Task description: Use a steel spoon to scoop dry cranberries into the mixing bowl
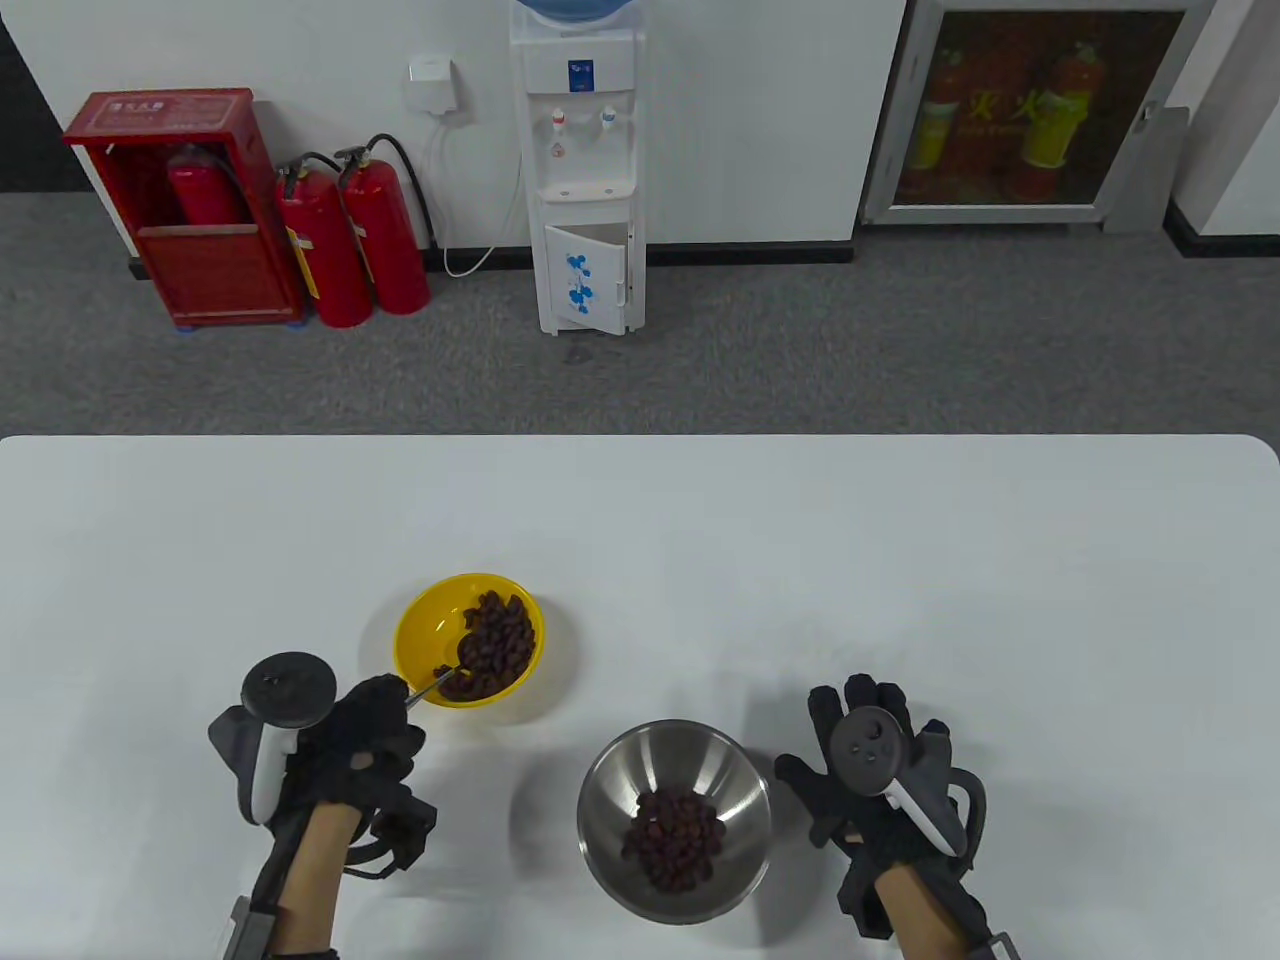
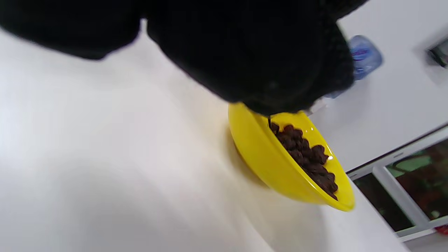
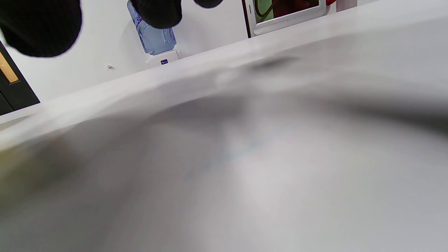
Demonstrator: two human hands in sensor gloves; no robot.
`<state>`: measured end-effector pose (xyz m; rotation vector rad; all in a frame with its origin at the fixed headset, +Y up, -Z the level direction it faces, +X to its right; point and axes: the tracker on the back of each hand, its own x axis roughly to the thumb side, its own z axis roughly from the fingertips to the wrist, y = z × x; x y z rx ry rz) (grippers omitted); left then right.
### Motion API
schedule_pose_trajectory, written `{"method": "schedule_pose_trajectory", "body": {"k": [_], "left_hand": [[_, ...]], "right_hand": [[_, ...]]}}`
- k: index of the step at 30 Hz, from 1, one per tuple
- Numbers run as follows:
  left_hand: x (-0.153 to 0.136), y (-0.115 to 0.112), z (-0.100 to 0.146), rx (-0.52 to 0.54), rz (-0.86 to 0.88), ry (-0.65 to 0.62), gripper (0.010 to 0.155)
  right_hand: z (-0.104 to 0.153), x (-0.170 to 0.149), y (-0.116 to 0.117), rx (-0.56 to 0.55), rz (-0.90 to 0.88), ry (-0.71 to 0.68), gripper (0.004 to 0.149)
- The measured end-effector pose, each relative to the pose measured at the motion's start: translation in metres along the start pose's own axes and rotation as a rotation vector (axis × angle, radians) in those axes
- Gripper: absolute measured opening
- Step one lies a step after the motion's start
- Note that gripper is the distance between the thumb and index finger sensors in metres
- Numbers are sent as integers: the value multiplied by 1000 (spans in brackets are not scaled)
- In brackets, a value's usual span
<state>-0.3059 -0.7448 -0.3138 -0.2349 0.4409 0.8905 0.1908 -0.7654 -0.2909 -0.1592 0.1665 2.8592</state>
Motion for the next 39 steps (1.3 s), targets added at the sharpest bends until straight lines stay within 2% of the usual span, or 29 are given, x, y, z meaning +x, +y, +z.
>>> {"method": "schedule_pose_trajectory", "body": {"k": [1,4,14,18,39], "left_hand": [[-6,-4,-4,-35,89,28,46],[-15,-10,-9,-97,198,73,47],[-18,-11,-11,-112,165,60,52],[-18,-13,-14,-150,134,51,51],[-29,-27,-19,-267,335,62,47]], "right_hand": [[0,0,0,1,0,-1,83],[0,1,0,1,1,-4,83],[0,1,1,1,-4,-5,83],[0,1,1,2,-1,-4,83],[0,2,0,-13,25,-8,84]]}}
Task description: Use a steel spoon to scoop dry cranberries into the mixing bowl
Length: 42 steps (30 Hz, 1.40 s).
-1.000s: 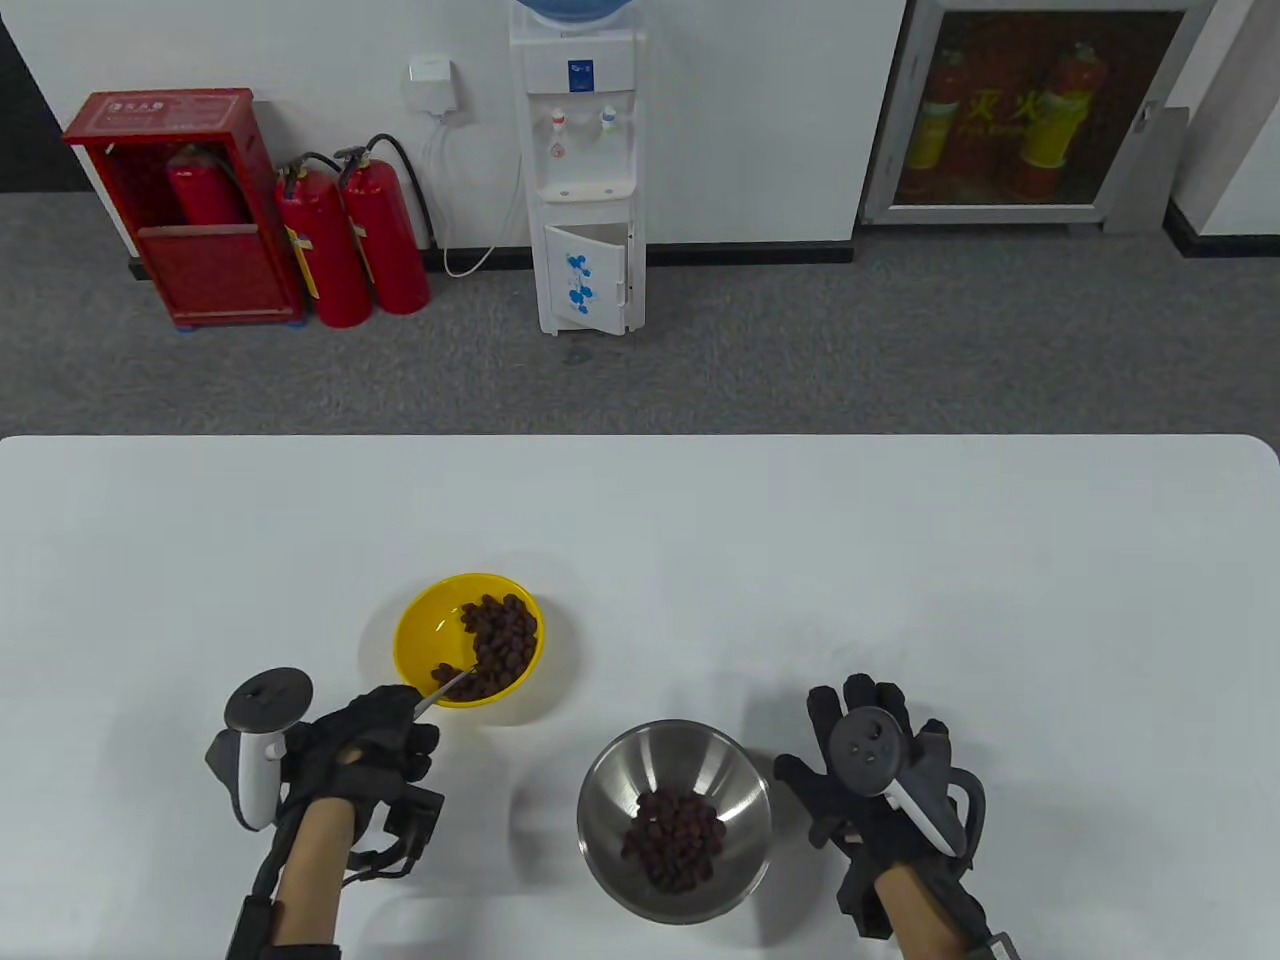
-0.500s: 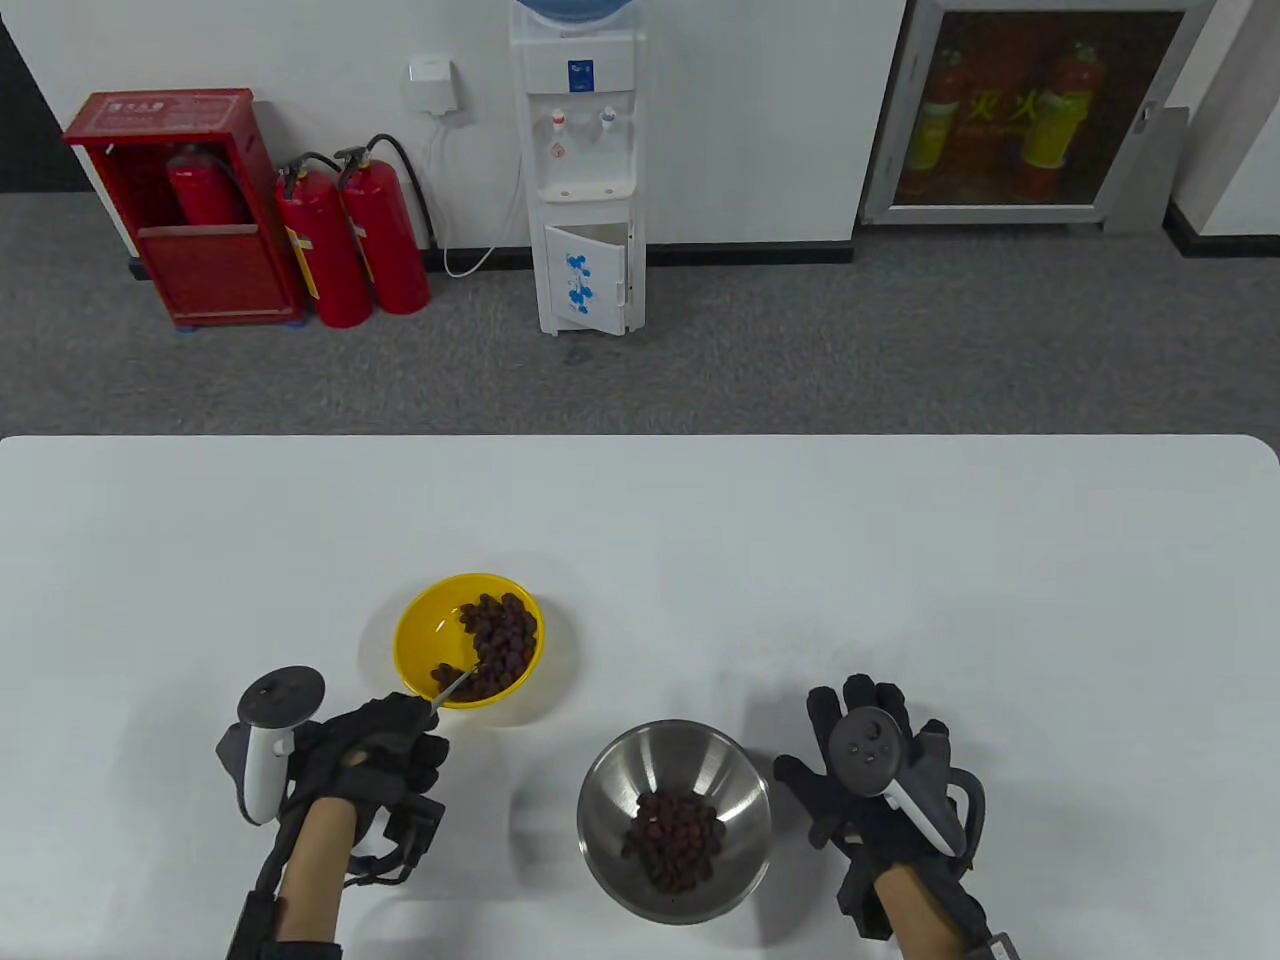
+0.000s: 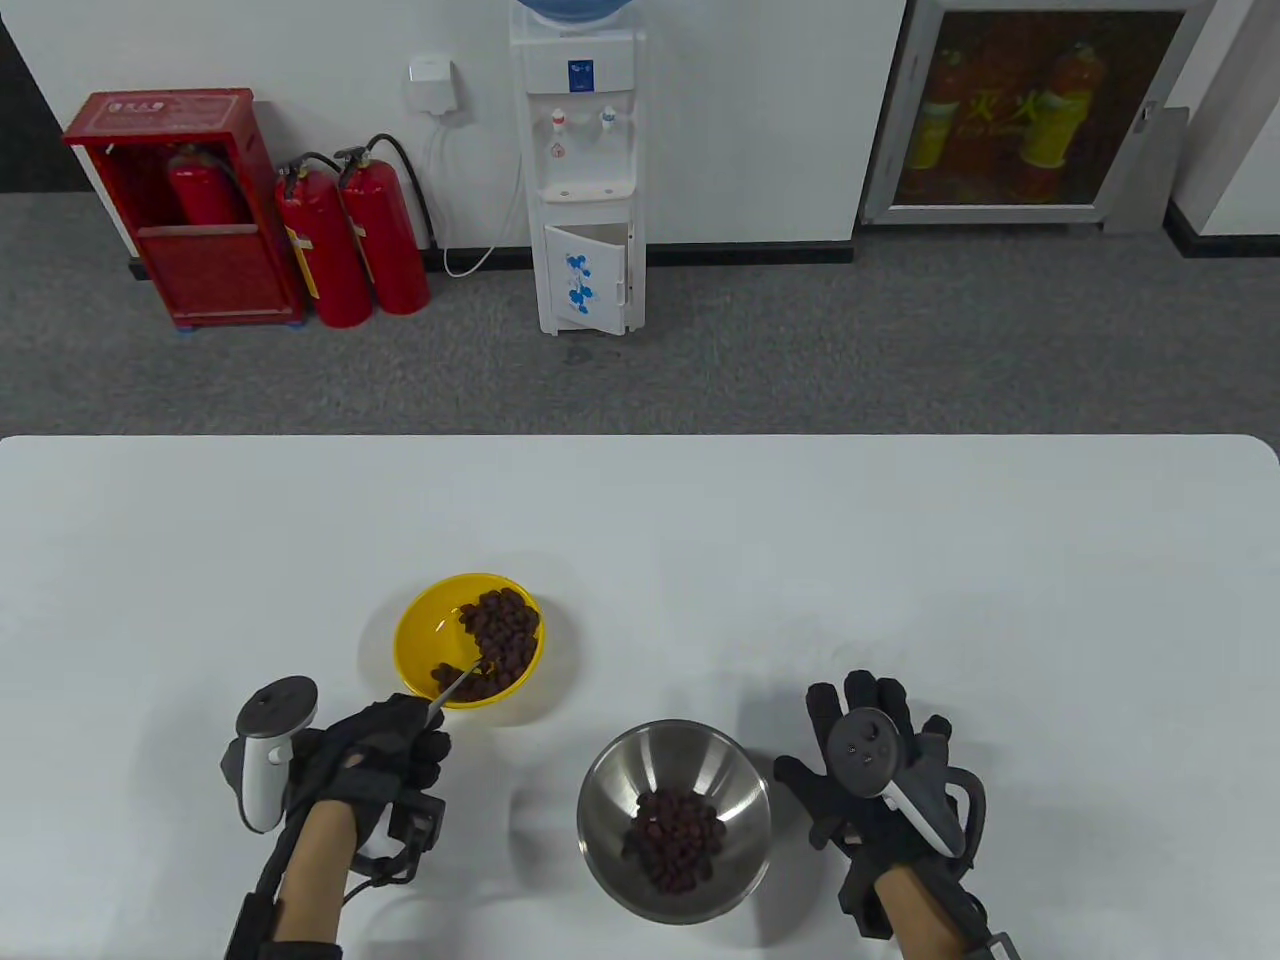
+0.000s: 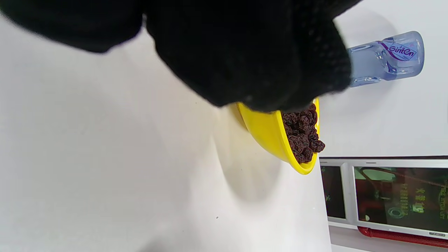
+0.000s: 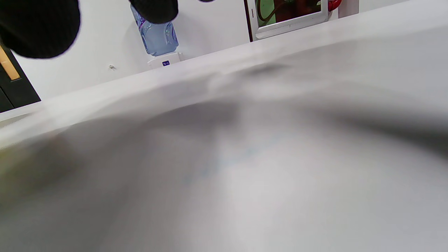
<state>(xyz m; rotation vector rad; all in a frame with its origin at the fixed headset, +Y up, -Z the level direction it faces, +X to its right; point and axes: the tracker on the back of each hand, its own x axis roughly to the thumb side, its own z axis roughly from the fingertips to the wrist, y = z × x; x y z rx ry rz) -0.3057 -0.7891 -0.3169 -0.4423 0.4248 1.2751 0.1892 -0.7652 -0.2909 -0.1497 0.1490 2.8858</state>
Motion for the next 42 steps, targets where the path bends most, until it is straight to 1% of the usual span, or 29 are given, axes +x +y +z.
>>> {"method": "schedule_pose_trajectory", "body": {"k": [13,18,22,42], "left_hand": [[-4,0,5,4,42,-17,47],[-3,0,8,26,36,-40,47],[-5,0,12,10,75,-61,47],[-11,13,28,20,138,-90,47]], "right_hand": [[1,2,0,-18,43,-9,86],[1,3,-1,-29,59,-13,87],[1,3,0,-27,54,-12,87],[2,4,0,-18,59,-11,87]]}}
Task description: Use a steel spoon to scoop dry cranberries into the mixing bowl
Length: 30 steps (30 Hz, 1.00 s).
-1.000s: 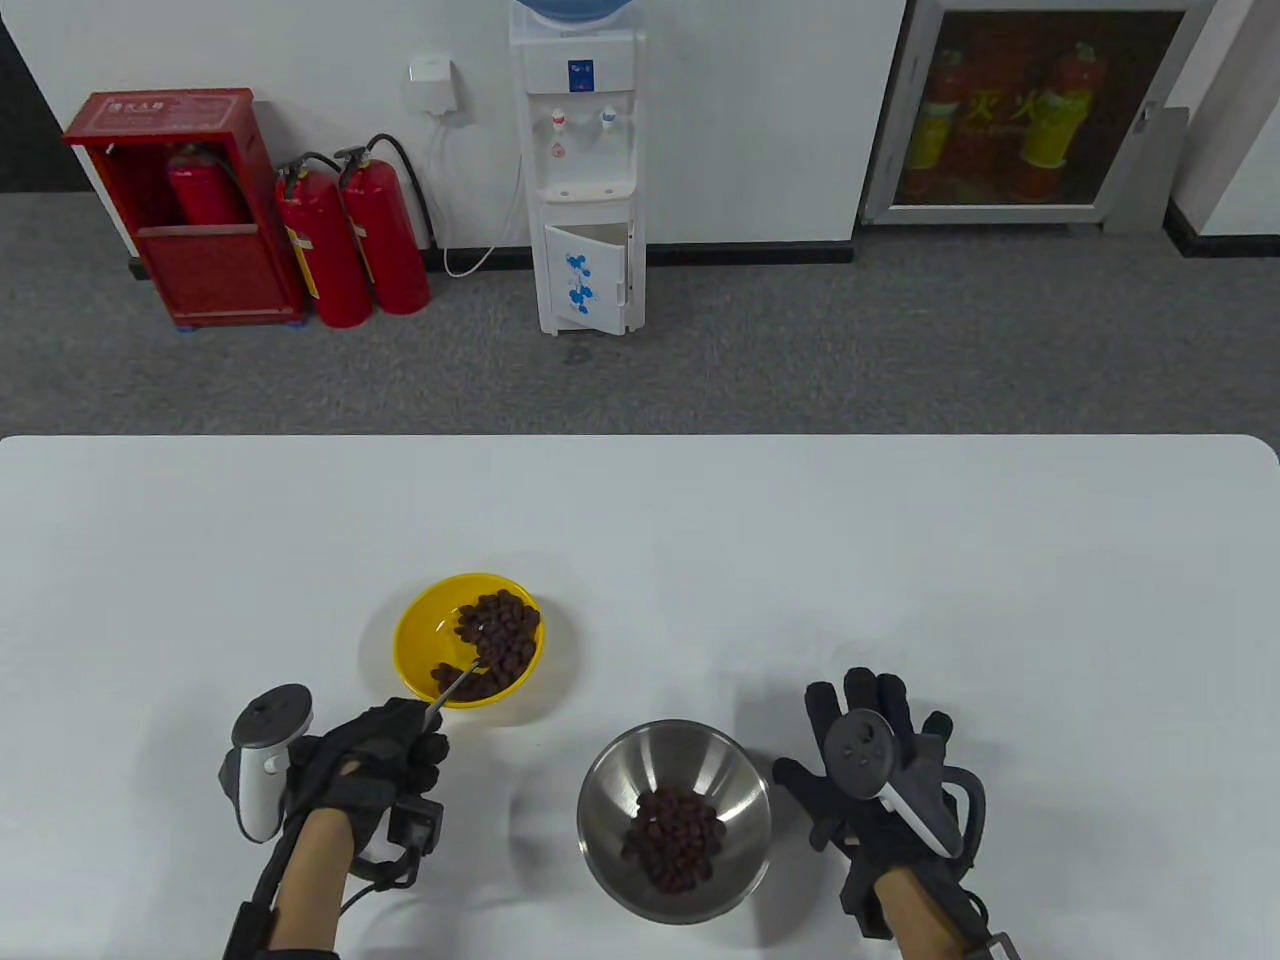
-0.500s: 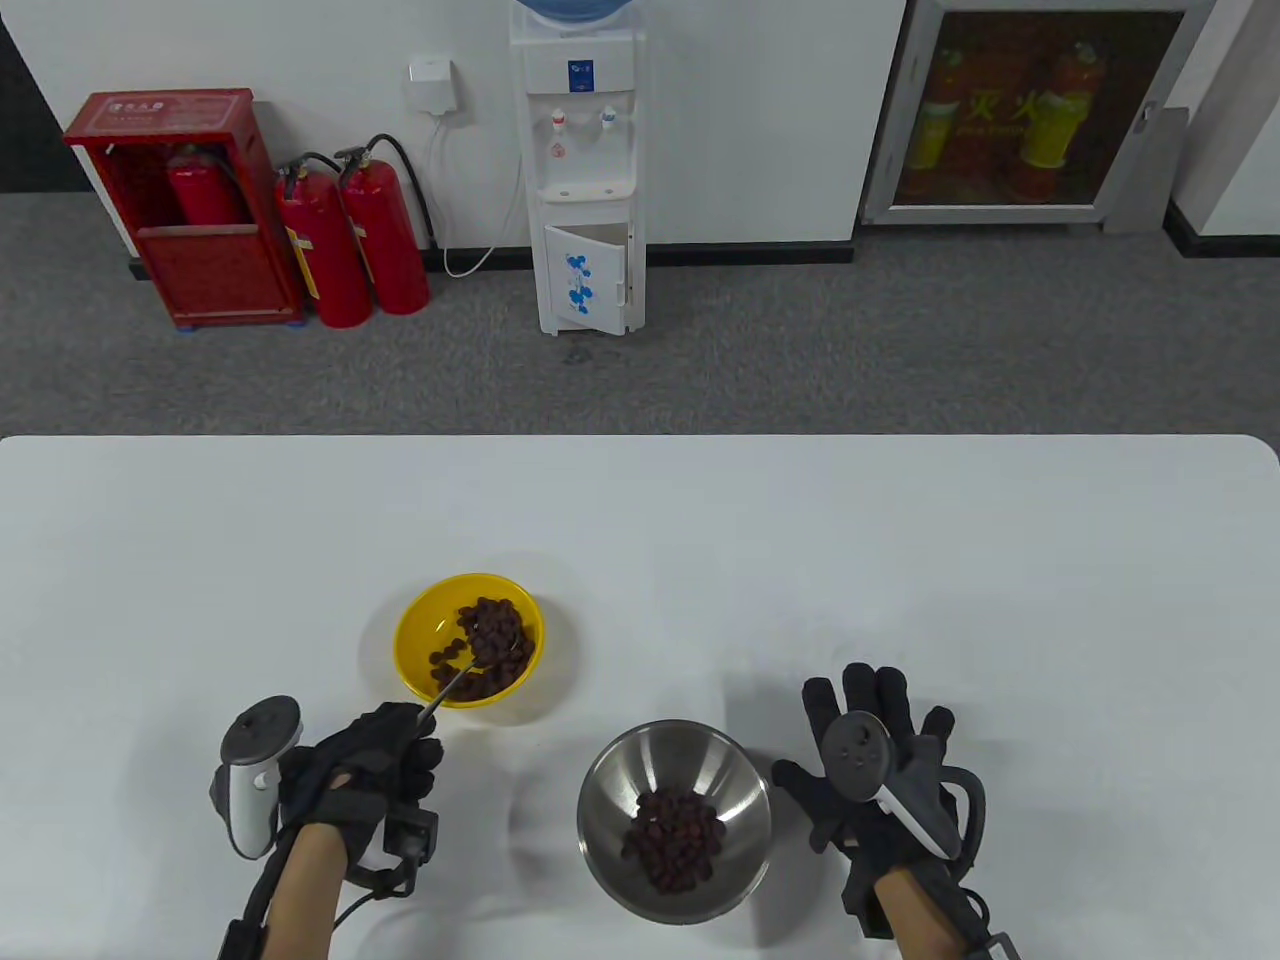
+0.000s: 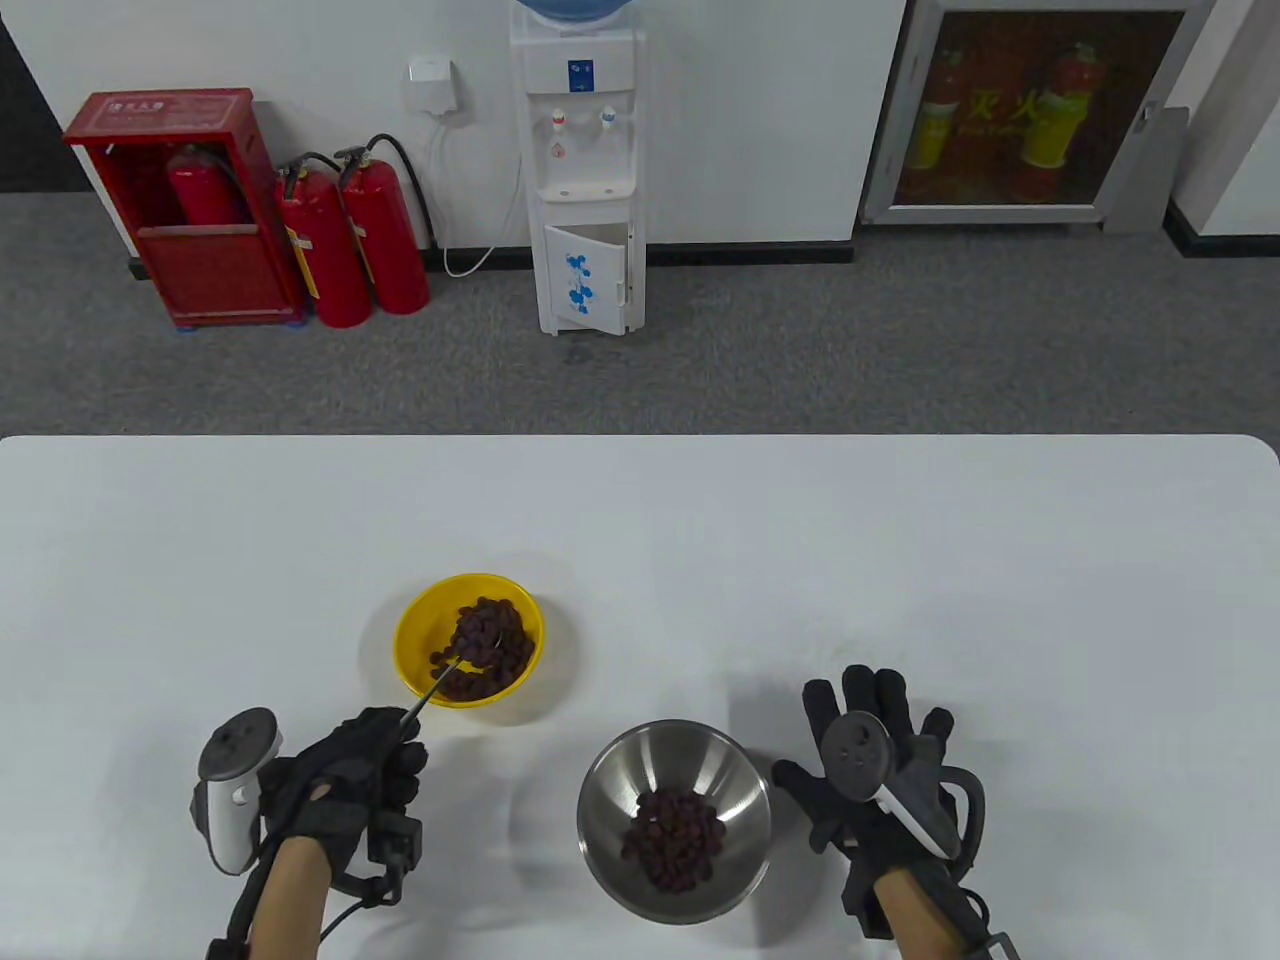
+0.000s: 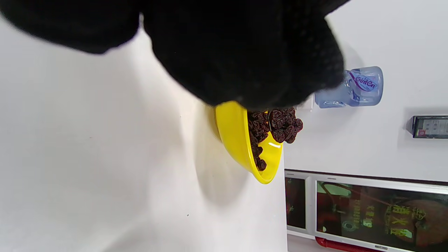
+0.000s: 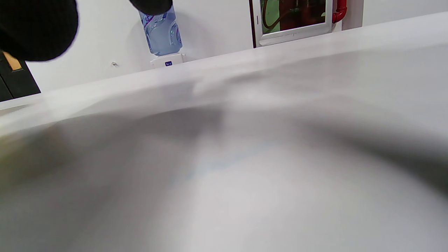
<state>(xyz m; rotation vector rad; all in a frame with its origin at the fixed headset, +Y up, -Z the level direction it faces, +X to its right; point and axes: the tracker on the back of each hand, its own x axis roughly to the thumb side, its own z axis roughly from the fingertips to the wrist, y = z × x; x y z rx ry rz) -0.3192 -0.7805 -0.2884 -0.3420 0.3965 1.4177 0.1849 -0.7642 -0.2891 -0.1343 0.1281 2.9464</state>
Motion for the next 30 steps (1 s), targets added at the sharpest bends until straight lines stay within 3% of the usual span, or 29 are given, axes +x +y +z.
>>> {"method": "schedule_pose_trajectory", "body": {"k": [9,14,30], "left_hand": [[1,-2,0,-32,-5,-15,47],[6,-11,1,-103,-42,-42,47],[33,-75,24,-421,-218,-167,47]], "right_hand": [[0,0,0,4,0,5,86],[0,0,0,12,-11,3,86],[0,-1,-1,15,-19,5,85]]}}
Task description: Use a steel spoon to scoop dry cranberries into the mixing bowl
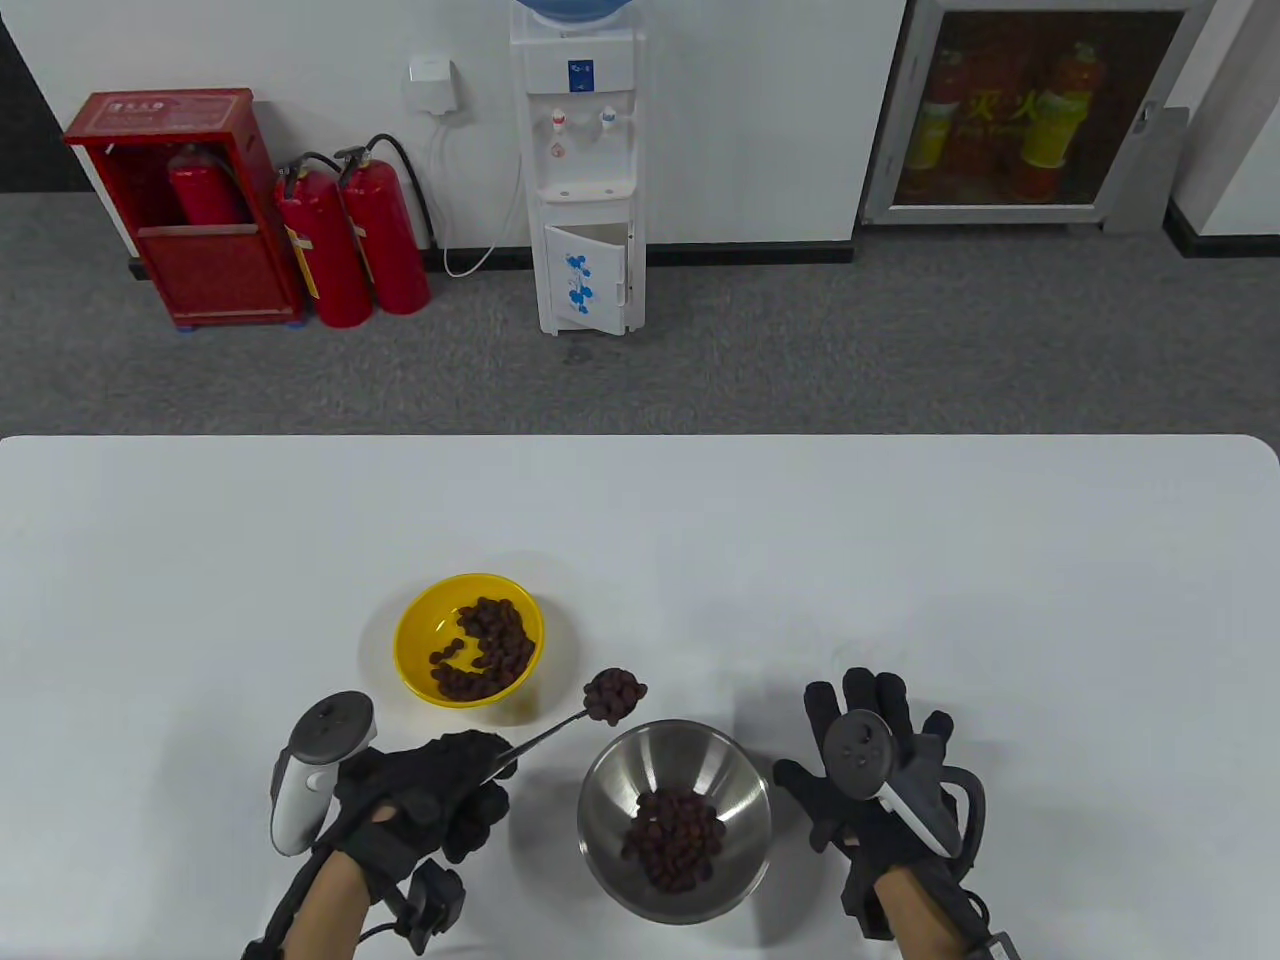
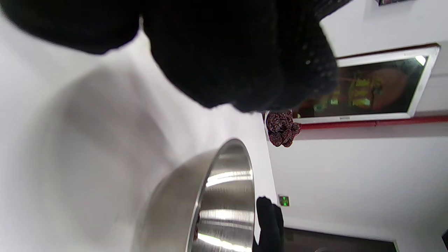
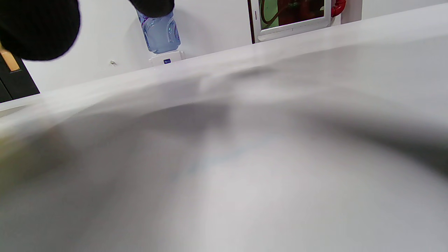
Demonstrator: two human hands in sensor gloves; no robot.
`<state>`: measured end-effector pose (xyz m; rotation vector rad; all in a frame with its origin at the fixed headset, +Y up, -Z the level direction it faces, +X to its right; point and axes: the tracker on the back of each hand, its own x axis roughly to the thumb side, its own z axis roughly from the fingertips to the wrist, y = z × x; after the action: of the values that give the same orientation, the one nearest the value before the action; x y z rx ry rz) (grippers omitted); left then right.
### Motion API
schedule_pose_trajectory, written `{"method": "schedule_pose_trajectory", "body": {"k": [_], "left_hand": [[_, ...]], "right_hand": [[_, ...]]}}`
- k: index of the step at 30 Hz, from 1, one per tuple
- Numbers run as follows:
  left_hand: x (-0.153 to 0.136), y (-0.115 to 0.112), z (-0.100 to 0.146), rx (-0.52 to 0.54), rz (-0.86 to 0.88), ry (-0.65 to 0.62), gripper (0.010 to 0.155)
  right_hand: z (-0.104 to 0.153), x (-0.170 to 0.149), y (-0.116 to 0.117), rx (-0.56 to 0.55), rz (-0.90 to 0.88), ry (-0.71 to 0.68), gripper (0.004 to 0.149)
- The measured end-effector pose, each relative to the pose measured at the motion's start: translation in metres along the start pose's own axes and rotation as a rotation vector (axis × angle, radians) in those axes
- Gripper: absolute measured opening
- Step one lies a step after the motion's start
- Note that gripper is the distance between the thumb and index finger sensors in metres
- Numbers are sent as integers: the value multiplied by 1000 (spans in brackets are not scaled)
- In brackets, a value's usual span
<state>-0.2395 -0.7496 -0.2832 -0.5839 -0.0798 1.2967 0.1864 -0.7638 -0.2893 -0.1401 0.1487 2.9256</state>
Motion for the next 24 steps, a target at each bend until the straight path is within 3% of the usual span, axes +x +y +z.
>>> {"method": "schedule_pose_trajectory", "body": {"k": [7,17,24], "left_hand": [[10,-14,2,1,-82,-18,47],[14,-17,3,27,-150,-22,46],[22,-21,5,97,-269,-101,46]], "right_hand": [[0,0,0,3,7,3,85],[0,0,0,8,10,4,85],[0,0,0,10,6,5,85]]}}
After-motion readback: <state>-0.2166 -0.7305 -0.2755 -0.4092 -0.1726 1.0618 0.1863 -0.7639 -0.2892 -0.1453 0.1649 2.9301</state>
